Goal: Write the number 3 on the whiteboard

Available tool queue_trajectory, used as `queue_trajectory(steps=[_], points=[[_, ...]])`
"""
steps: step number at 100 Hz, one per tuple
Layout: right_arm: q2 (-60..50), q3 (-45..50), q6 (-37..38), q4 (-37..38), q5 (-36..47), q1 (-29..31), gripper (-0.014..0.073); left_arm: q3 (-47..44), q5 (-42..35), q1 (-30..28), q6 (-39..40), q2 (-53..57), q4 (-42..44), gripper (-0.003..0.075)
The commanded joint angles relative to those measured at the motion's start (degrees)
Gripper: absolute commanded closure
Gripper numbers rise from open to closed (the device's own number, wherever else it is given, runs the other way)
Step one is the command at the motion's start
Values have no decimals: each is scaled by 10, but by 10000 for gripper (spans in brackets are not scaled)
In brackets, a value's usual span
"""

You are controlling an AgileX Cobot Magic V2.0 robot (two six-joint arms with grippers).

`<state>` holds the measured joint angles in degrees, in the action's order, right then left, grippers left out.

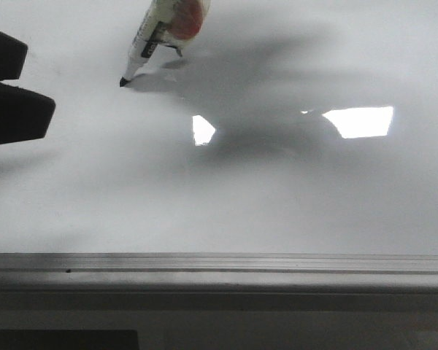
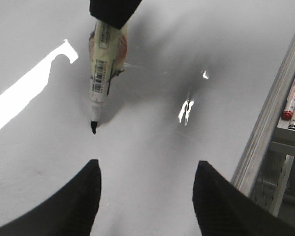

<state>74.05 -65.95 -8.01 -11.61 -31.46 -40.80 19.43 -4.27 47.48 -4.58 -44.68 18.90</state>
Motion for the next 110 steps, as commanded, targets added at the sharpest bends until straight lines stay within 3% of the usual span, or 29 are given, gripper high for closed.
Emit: queue_trajectory(steps=[1,16,36,49,60,86,110], points=[[-24,-21,-12,53,6,18,657,18,-34,3,7,5,-9,332],[-36,-19,-12,50,-64,16,657,18,-34,3,7,5,-9,332],[6,-4,-8,49,-35,-9,657,18,-34,3,7,5,-10,332],[-11,-3,44,108,-77,-8,657,18,-34,3,7,5,-10,332],[-21,5,50,96,-106,-10,657,18,-34,3,7,5,-10,332],[21,14,50,78,-18,-62,658,18,-39,3,7,5,-10,332],[9,-21,50,78,-19,-118,658,18,-56,3,7,-23,-8,332]])
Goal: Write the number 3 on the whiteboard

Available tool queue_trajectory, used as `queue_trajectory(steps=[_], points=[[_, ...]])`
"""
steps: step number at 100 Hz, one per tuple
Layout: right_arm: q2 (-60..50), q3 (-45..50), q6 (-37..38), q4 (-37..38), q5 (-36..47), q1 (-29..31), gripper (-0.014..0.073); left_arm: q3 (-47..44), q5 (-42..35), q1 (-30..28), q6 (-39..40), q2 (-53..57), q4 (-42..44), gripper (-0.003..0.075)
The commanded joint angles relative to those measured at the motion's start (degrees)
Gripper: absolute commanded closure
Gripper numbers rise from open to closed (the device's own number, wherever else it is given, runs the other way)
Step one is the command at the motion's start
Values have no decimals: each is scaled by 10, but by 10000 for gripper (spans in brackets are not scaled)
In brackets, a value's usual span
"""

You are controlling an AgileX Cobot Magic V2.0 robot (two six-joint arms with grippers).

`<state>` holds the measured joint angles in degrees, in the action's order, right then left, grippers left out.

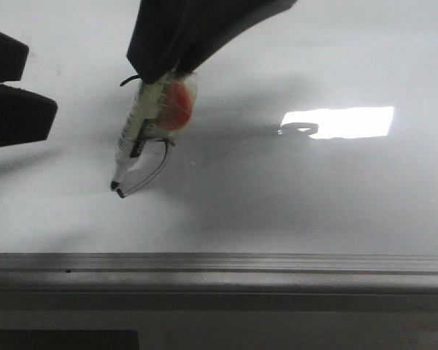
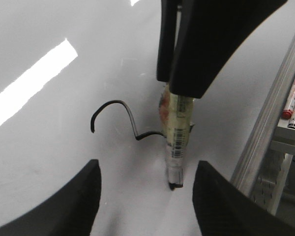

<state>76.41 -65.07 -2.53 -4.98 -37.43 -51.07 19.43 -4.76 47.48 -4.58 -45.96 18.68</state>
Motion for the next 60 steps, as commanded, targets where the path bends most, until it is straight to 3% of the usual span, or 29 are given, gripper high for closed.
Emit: queue_trajectory(steps=[1,32,39,51,60], points=[[-15,-30,-5,12,41,-17,658,18,-53,3,7,-12,-6,332],[-13,-47,-5,7,39,-51,658,18,-66,4,8,-34,-8,341],[-13,-47,-5,2,37,-51,658,18,-66,4,8,-34,-9,431],[-13,-47,-5,-6,37,-51,658,18,-66,4,9,-34,-9,729],[-13,-47,-5,-10,38,-51,657,18,-65,4,9,-34,-9,741]])
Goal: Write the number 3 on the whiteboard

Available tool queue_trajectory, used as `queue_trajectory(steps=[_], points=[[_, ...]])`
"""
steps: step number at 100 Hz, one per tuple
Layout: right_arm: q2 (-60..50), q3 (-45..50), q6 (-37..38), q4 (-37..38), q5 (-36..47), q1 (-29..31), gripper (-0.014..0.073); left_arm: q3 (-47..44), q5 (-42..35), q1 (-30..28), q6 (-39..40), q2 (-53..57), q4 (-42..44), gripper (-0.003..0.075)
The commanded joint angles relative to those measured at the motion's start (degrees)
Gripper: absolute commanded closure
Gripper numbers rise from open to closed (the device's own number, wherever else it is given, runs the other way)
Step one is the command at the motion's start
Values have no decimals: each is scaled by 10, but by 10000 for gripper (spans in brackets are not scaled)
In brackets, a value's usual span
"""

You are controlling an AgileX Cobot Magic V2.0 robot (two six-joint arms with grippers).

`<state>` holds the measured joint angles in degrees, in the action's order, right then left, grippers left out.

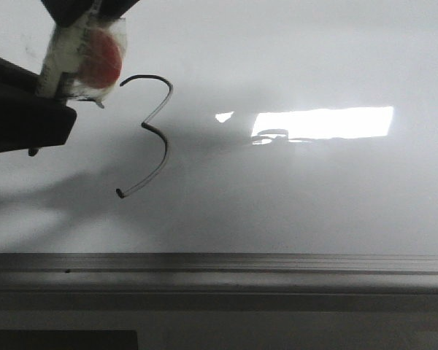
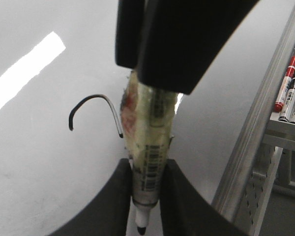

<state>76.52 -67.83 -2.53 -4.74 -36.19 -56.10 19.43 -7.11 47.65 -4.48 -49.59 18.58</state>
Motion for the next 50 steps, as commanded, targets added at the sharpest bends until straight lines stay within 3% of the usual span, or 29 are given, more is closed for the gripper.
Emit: queue_trajectory(steps=[1,6,12,15,25,32,42,50], points=[[-15,-19,-5,-13,26,-1,657,18,-41,2,9,2,-8,741],[-15,-19,-5,-18,24,-1,641,18,-39,2,11,2,-17,741],[-15,-19,-5,-19,18,-1,540,18,-32,2,14,2,-58,741],[-15,-19,-5,-19,17,0,461,18,-26,2,16,2,-89,741],[-16,-19,-5,-17,27,10,81,18,6,2,19,2,-203,741],[-22,-19,-5,-17,30,23,-78,18,29,-2,24,2,-305,741],[-35,-19,-5,-17,29,37,-38,18,47,-14,25,2,-470,741],[-47,-19,-5,-17,29,40,-1,18,52,-29,25,2,-527,741]])
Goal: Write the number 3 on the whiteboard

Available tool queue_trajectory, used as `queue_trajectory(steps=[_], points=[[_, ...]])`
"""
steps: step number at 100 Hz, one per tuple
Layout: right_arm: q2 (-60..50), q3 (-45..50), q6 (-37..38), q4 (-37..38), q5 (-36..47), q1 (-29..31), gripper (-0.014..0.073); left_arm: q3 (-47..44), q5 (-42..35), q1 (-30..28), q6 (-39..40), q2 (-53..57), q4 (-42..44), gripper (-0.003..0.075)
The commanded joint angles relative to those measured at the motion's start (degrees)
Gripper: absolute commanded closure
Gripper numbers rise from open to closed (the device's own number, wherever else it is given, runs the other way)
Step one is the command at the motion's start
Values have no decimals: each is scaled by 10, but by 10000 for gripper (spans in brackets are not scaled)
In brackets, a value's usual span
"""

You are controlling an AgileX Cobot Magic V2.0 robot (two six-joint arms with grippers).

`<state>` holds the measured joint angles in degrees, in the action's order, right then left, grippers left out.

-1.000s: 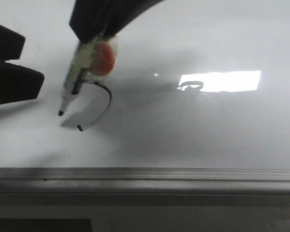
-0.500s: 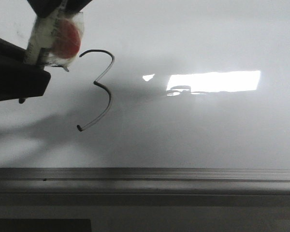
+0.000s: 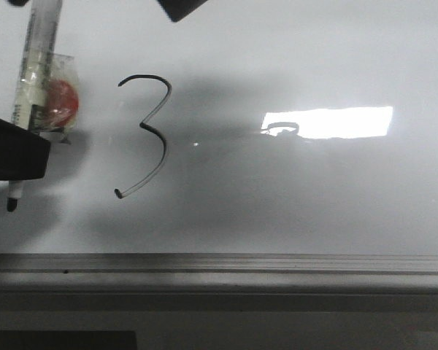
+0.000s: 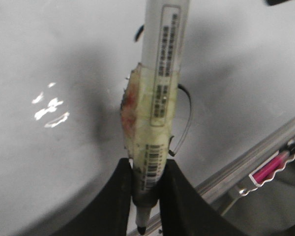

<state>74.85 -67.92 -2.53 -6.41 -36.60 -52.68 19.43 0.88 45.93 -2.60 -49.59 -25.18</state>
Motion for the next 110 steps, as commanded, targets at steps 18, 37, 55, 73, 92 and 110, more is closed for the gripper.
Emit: queue_trajectory(steps=[18,37,55,73,92,110], points=[[-46,-18,-5,-2,33,6,39,18,-9,-51,6,-6,-113,741],[-49,-18,-5,-6,31,6,39,18,1,-57,6,-25,-115,736],[-49,-18,-5,-7,25,6,39,18,-1,-57,6,-23,-115,444],[-51,-18,-5,-7,23,6,41,18,7,-57,6,-6,-115,227],[-68,-13,-5,6,5,6,177,18,43,-57,5,60,-104,255],[-125,43,0,8,25,6,648,18,79,-57,5,164,-11,745]])
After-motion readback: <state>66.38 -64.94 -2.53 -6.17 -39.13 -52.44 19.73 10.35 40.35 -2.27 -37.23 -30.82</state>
